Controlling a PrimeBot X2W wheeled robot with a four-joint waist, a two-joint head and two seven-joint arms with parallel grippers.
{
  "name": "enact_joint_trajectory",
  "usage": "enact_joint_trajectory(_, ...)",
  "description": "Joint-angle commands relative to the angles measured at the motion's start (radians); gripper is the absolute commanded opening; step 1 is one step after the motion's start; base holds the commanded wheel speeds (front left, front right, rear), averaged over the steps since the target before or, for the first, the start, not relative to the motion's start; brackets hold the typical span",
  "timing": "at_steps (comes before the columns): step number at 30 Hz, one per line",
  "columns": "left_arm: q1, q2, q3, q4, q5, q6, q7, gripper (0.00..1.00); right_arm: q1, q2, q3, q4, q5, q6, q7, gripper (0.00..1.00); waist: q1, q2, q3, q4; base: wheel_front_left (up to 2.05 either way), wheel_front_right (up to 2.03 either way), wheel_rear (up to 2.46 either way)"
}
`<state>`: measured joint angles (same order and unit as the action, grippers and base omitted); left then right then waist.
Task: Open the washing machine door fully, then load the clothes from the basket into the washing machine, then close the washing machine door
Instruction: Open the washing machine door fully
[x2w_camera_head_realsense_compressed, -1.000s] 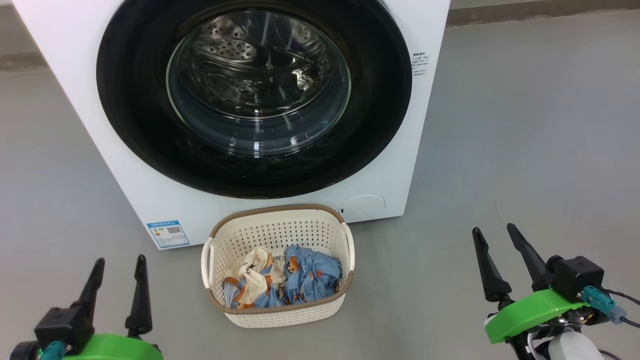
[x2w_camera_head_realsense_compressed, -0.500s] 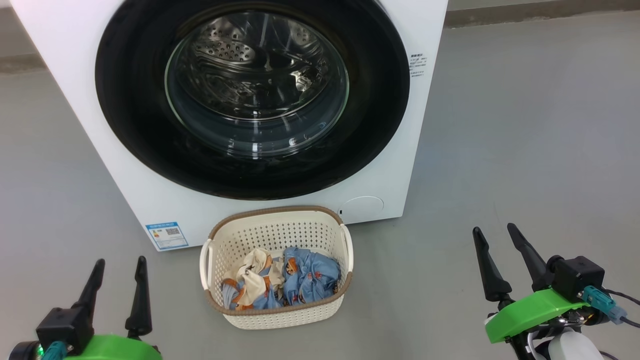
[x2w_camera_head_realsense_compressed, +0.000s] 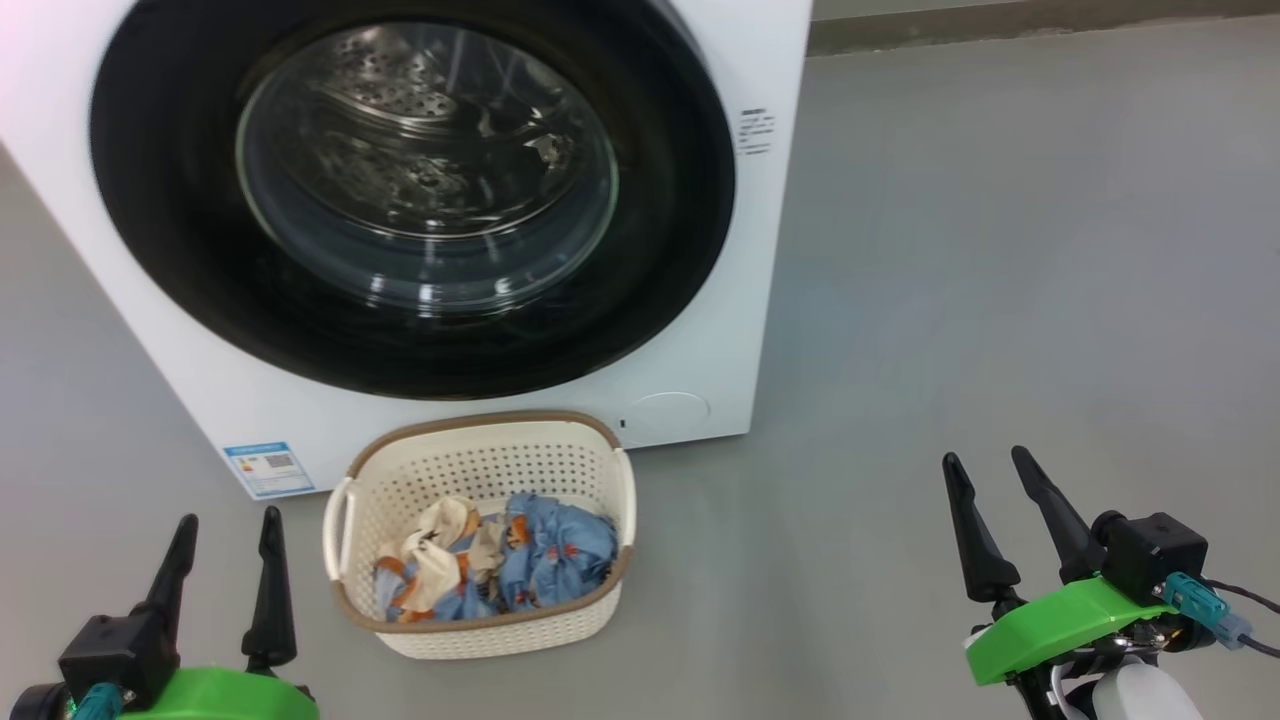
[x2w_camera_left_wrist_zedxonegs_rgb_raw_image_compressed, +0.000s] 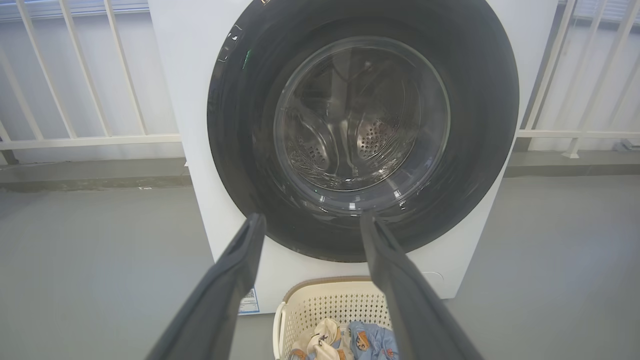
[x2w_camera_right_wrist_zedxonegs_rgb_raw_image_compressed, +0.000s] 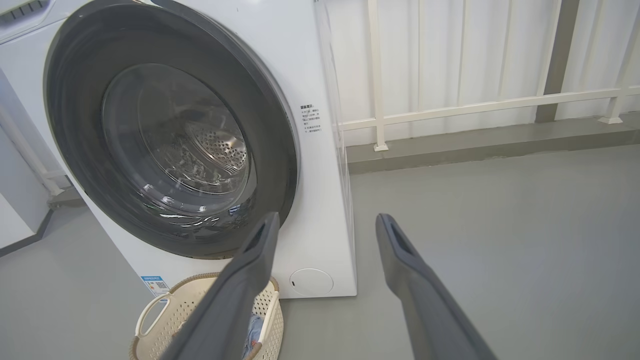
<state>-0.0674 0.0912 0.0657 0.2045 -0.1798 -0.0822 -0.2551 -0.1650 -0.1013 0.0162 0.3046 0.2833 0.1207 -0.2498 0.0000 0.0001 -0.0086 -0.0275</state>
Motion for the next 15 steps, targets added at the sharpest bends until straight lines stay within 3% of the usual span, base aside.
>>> enact_joint_trajectory(1, -0.048, 0.012, 0.040, -0.033, 0.002, -0.002, -0.007, 1.00, -0.017, -0.005, 0.017, -0.029, -0.003, 0.010, -0.012, 1.00, 0.0000, -0.0001, 0.002, 0.002, 1.26, 0.97, -2.23)
enact_joint_trajectory(8, -0.043, 0.003, 0.051, -0.059, 0.020, 0.006, -0.007, 1.00, -0.019, -0.003, 0.012, -0.036, -0.004, 0.010, -0.012, 1.00, 0.0000, -0.0001, 0.009, 0.006, 0.86, 0.86, -1.72)
enact_joint_trajectory(15, -0.043, -0.002, 0.053, -0.067, 0.032, -0.001, -0.007, 1.00, -0.020, -0.002, 0.013, -0.038, -0.005, 0.010, -0.012, 1.00, 0.0000, -0.0001, 0.016, 0.007, 0.33, 0.33, -0.66)
